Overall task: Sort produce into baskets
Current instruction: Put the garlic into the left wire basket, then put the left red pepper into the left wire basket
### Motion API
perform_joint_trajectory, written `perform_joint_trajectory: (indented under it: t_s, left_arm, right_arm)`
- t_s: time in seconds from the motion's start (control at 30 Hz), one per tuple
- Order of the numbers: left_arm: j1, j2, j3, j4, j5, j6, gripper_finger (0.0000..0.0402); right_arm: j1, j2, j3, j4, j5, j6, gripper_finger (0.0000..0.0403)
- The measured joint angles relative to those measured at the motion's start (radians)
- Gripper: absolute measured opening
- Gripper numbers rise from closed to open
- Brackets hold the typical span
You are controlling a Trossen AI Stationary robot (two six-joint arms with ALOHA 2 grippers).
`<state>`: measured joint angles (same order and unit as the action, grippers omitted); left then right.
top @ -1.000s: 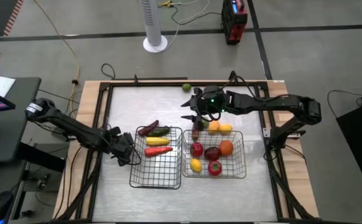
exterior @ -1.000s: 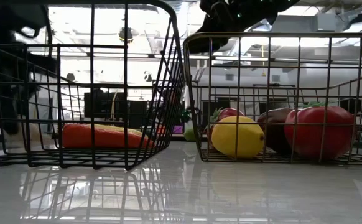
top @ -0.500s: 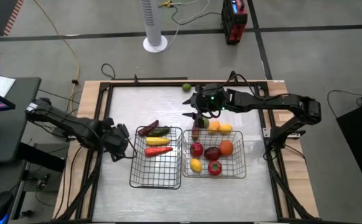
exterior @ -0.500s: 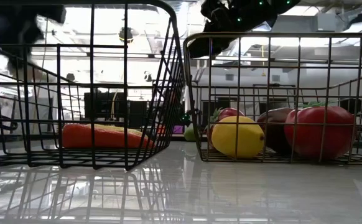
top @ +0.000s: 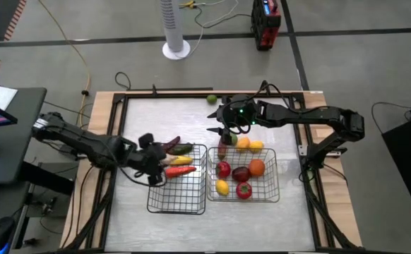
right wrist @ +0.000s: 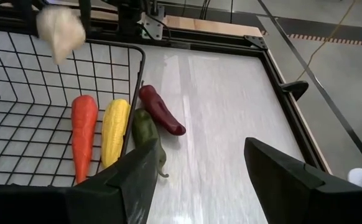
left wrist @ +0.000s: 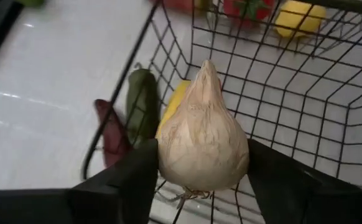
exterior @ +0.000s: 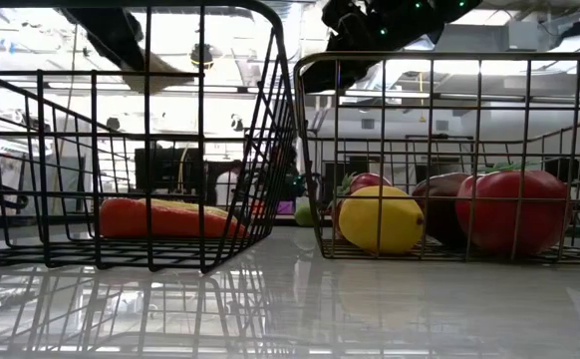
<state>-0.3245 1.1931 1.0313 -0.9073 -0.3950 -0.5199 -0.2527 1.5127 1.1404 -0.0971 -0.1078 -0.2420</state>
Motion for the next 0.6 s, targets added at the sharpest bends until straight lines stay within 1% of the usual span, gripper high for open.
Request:
perform_joint_trajectory:
  t_s: [0.13, 0.23, 0.33, 0.43, 0.6]
  left_arm:
    - [0.053, 0.06, 0.0, 0.0, 0.063, 0.017, 0.0273]
    - [0.099, 0.071, 0.0, 0.001, 0.102, 0.044, 0.0295]
    - [0.144, 0.062, 0.0, 0.007, 0.097, 0.082, 0.0302]
    - [0.201, 0.04, 0.0, 0.004, 0.052, 0.108, 0.03]
    - [0.287, 0.016, 0.0, -0.074, 0.007, 0.095, 0.0293]
  right_arm:
    - [-0.005, 0.0, 0.0, 0.0, 0.0, -0.002, 0.0265]
    - [-0.011, 0.0, 0.0, 0.0, 0.0, -0.003, 0.0265]
    - [-0.014, 0.0, 0.0, -0.002, 0.0, -0.003, 0.0265]
    - [-0.019, 0.0, 0.0, -0.002, 0.0, -0.003, 0.0265]
    - [-0.018, 0.0, 0.0, -0.03, 0.0, -0.003, 0.0265]
